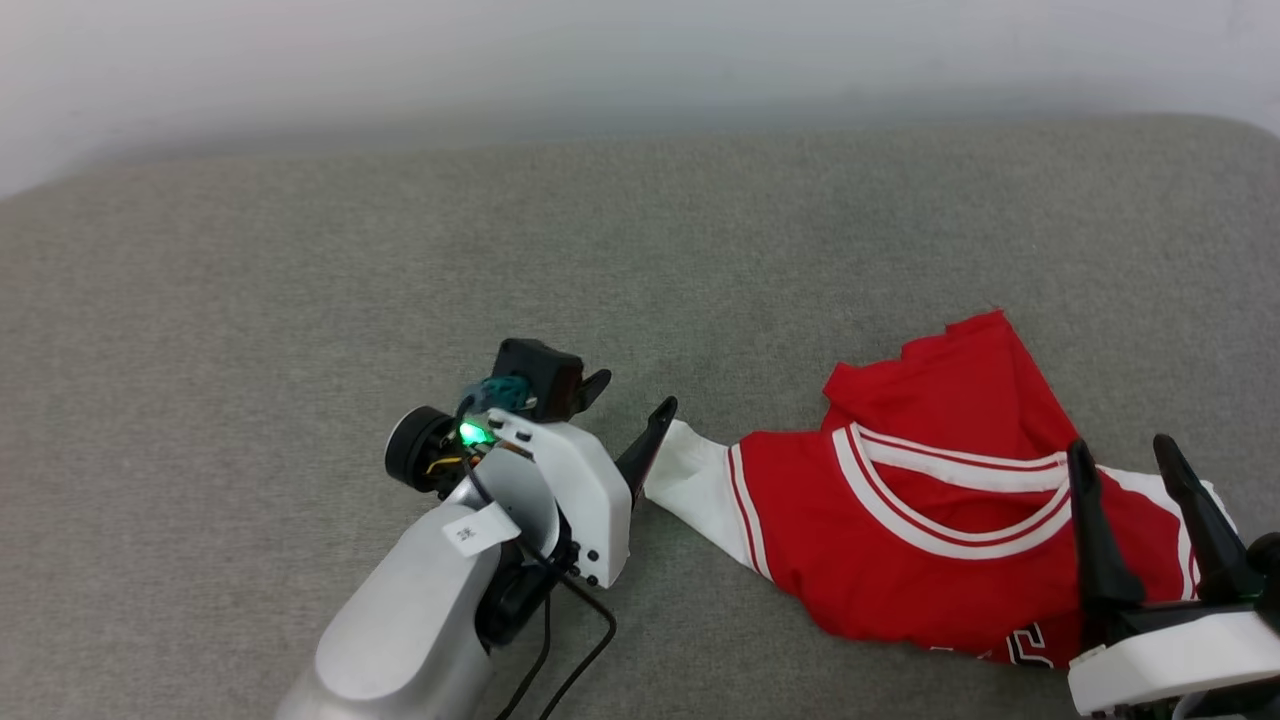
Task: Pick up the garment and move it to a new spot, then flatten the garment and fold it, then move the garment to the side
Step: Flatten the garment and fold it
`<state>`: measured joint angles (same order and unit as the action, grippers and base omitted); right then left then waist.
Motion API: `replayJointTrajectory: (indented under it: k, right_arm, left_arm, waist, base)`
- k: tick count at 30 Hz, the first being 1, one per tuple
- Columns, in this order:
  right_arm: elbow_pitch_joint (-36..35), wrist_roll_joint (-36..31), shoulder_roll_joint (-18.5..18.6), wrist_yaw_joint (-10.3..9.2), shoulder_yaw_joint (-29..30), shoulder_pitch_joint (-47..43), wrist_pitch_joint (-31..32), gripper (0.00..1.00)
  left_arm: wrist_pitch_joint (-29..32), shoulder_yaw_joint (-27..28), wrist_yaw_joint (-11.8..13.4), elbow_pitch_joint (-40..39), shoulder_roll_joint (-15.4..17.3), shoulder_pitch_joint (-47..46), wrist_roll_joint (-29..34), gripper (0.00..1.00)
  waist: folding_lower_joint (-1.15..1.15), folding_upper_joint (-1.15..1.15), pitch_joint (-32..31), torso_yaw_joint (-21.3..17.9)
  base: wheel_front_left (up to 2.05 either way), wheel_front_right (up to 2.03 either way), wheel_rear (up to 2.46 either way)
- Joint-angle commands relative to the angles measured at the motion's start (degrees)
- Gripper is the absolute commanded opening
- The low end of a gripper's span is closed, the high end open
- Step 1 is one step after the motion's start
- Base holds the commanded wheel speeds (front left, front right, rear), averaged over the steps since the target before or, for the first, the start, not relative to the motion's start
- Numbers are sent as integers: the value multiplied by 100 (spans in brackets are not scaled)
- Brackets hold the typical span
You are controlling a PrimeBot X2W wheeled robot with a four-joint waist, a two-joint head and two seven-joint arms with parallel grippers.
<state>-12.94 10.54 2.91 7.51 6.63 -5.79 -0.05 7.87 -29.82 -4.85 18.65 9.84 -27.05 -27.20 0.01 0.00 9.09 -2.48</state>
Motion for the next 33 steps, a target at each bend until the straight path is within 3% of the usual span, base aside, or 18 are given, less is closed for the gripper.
replayJointTrajectory:
  k: [1, 13, 16, 21, 25, 33]
  right_arm:
    - [-1, 22, -2, -4, -36, 136, -49, 100]
    - [387, 321, -2, -4, -138, 399, -324, 100]
    - [486, 395, -3, -4, -154, 446, -364, 100]
    - [634, 532, -3, -4, -148, 470, -413, 100]
    - [722, 543, -3, -4, -64, 395, -446, 100]
    - [787, 556, -3, -4, 53, 290, -386, 100]
  left_arm:
    - [349, -134, -72, 190, -16, -255, -36, 100]
    - [2174, -1029, -247, 1198, 201, -1058, -80, 100]
    - [2457, -1258, -254, 1290, 230, -1096, -164, 0]
    - [1922, -1157, -160, 1043, 390, -1264, -82, 0]
    - [1346, -892, 115, 669, 577, -1222, -7, 0]
    - [917, -310, 665, -324, 1118, -746, -149, 0]
  waist:
    - [-1, 0, 298, -200]
    - [-1, 0, 726, -404]
    - [-1, 0, 747, -396]
    - [-1, 0, 702, -337]
    - [-1, 0, 571, -207]
    - [-1, 0, 306, 139]
  base:
    - [0, 0, 0]
    - [0, 0, 0]
    - [0, 0, 0]
    - [0, 0, 0]
    - [0, 0, 0]
    - [0, 0, 0]
